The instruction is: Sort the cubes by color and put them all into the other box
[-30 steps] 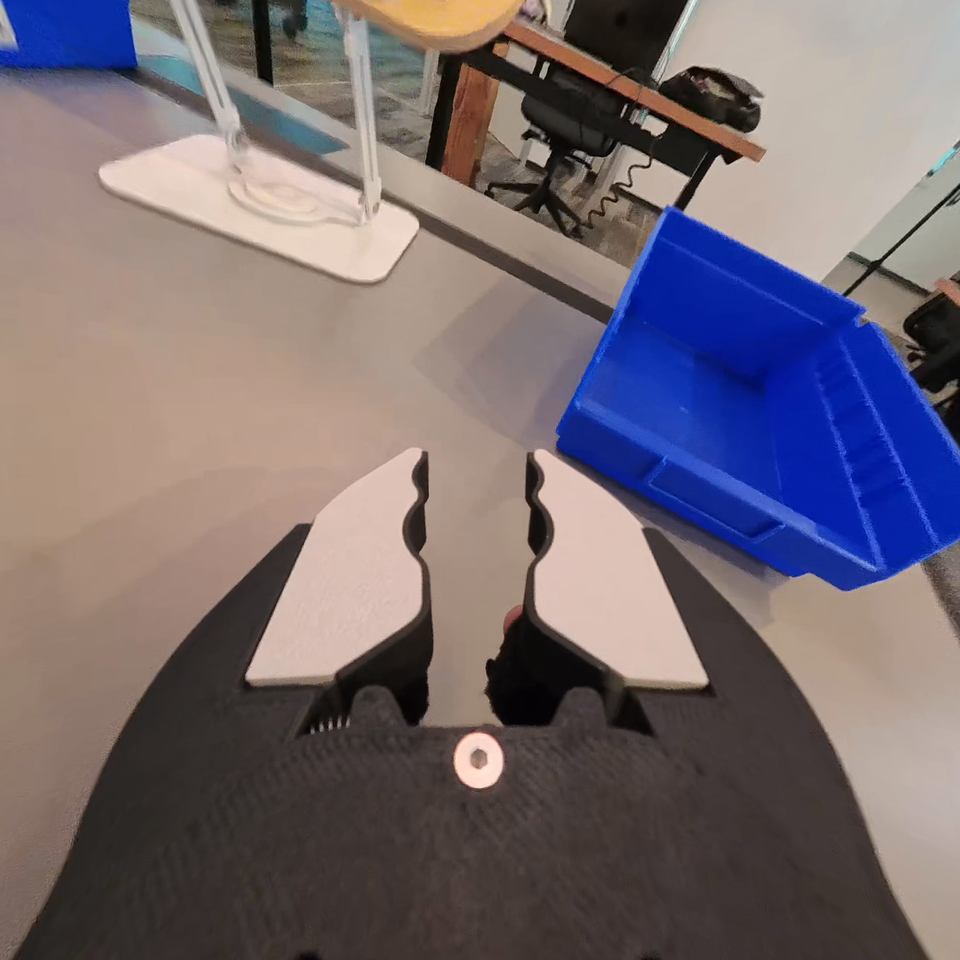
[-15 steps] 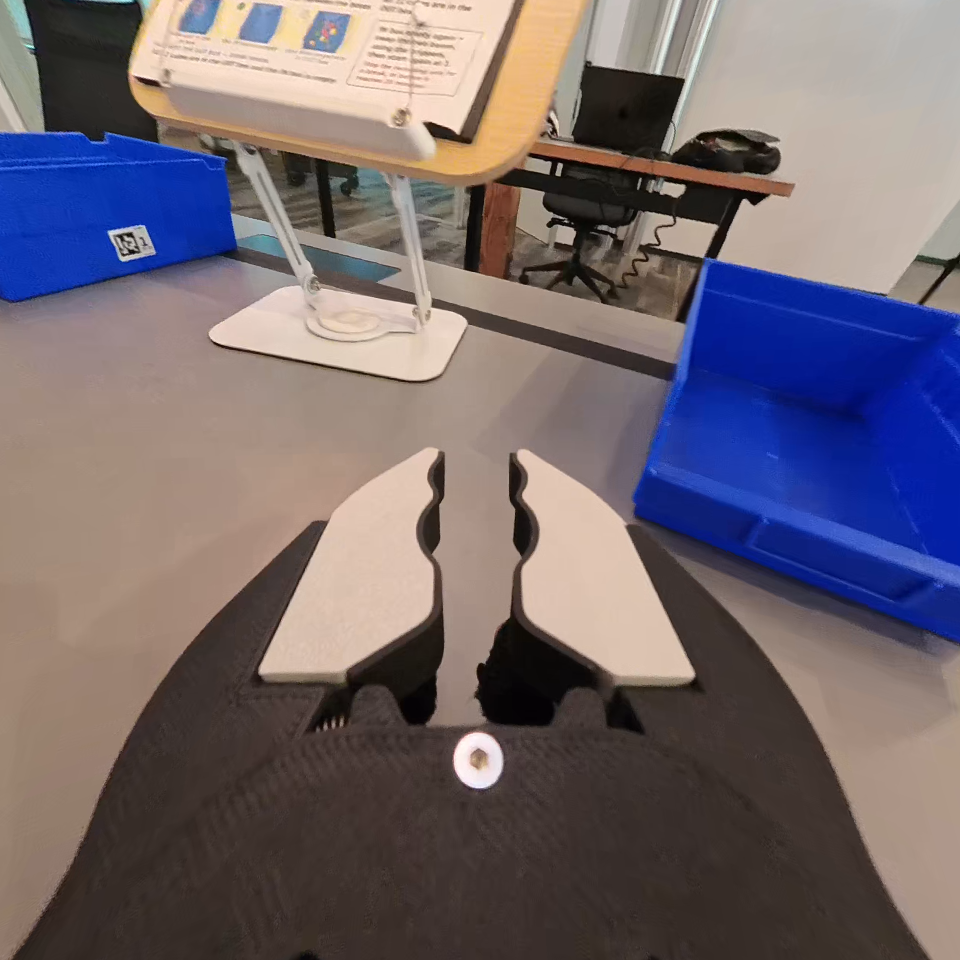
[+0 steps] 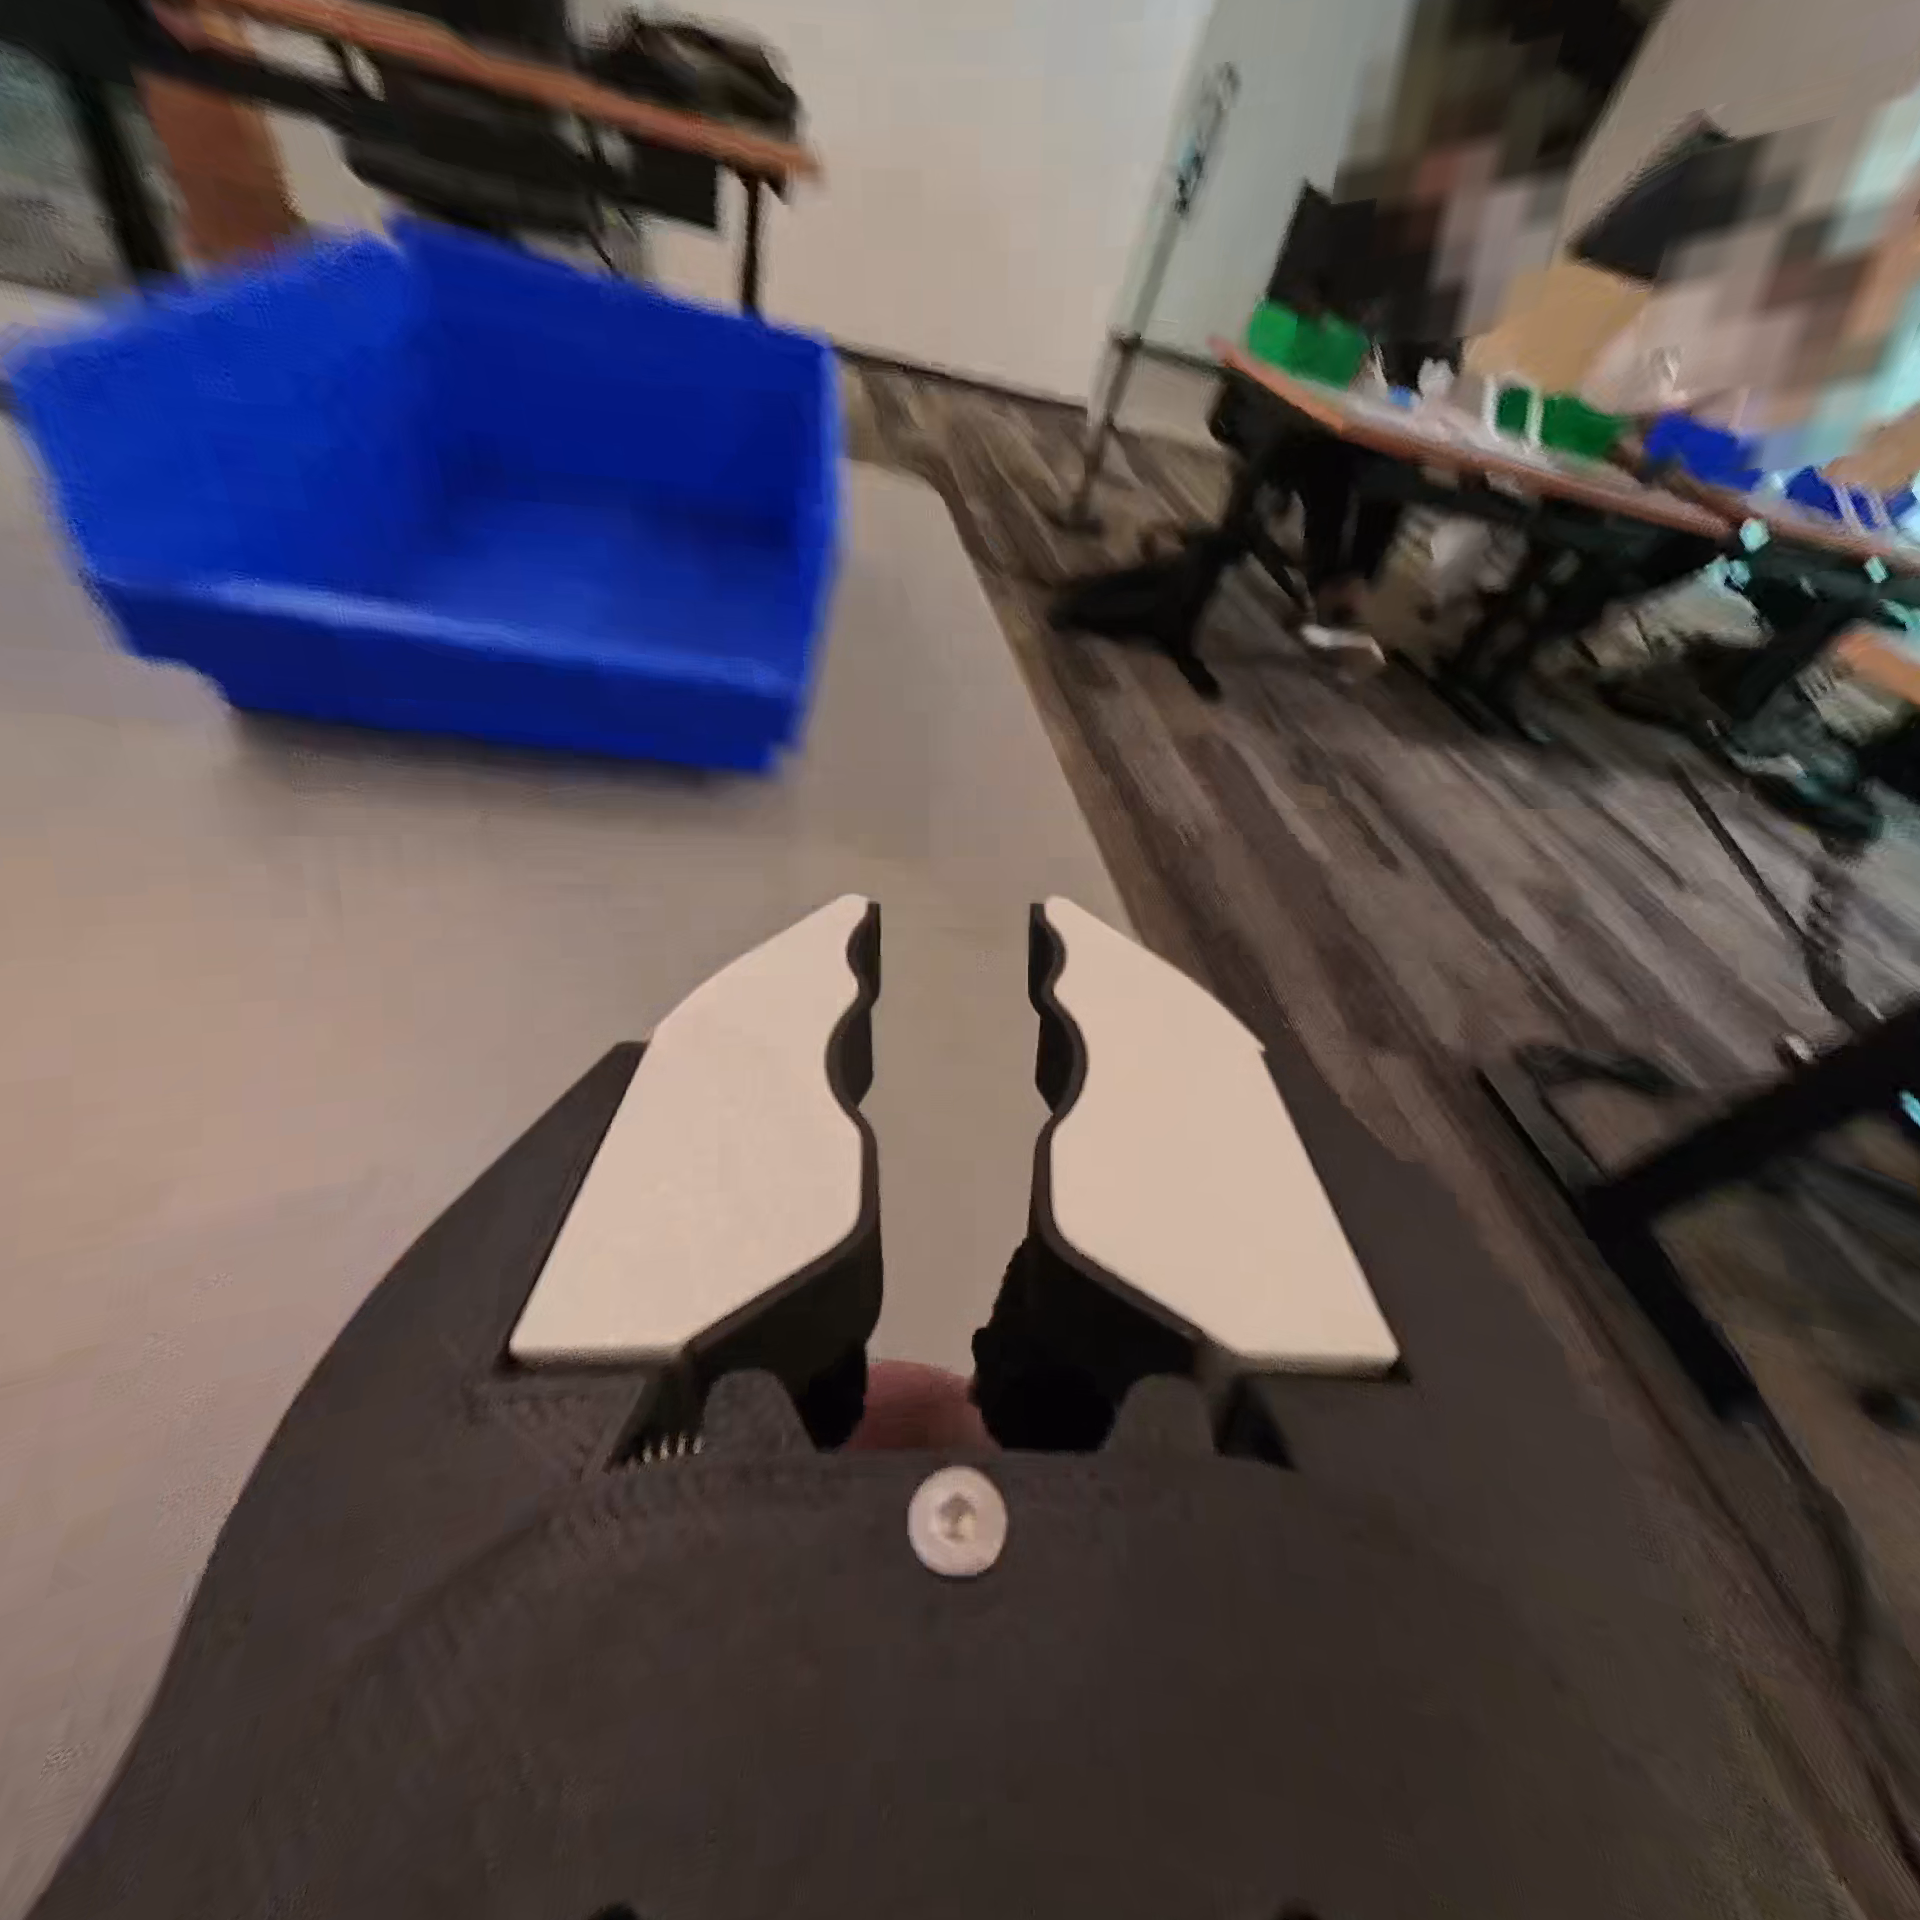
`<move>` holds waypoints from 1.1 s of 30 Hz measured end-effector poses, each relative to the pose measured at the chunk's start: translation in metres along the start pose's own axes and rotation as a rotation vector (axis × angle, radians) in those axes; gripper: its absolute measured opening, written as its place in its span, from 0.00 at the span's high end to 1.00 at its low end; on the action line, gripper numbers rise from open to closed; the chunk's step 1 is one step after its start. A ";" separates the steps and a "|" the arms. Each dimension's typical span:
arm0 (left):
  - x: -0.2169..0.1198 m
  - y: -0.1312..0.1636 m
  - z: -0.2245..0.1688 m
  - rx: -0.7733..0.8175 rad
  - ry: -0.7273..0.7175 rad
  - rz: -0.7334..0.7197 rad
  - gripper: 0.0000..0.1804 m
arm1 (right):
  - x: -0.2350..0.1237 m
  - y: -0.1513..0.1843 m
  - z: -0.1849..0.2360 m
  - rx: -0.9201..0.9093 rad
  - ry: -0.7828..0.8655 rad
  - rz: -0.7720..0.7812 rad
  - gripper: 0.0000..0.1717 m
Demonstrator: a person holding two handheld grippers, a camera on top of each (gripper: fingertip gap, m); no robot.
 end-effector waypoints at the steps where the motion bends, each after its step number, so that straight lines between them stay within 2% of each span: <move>1: 0.000 0.000 0.000 -0.005 0.005 -0.002 0.70 | -0.002 0.014 -0.016 0.011 0.021 0.043 0.83; 4: 0.000 -0.001 0.002 -0.017 0.010 -0.001 0.70 | -0.004 0.042 -0.043 -0.002 0.050 0.122 0.83; 8: 0.002 -0.001 0.002 -0.024 0.010 0.004 0.70 | -0.002 0.047 -0.052 0.023 0.009 0.183 0.82; 16: 0.003 -0.002 0.003 -0.035 0.015 -0.005 0.71 | -0.012 0.047 -0.028 -0.164 -0.028 0.192 0.86; 19: 0.005 -0.003 0.004 -0.039 0.015 -0.001 0.71 | -0.010 0.051 -0.015 -0.321 0.024 0.247 0.86; 21: 0.006 -0.004 0.004 -0.041 0.013 -0.002 0.71 | -0.007 0.051 -0.003 -0.446 0.005 0.301 0.82; 29: 0.009 -0.007 0.005 -0.050 0.026 -0.017 0.70 | -0.003 0.051 0.008 -0.508 -0.025 0.383 0.75; 33: 0.010 -0.009 0.005 -0.050 0.036 -0.029 0.70 | -0.007 0.052 0.015 -0.563 -0.054 0.382 0.78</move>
Point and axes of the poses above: each gripper's, where its closed fingertips meet, x out along the fingers, y out of its underside, z = x × y across the jaws, the point moved 10 cm from there along -x, back along the fingers, and after that the axes turned 2 degrees about -x, right-handed, at the moved point
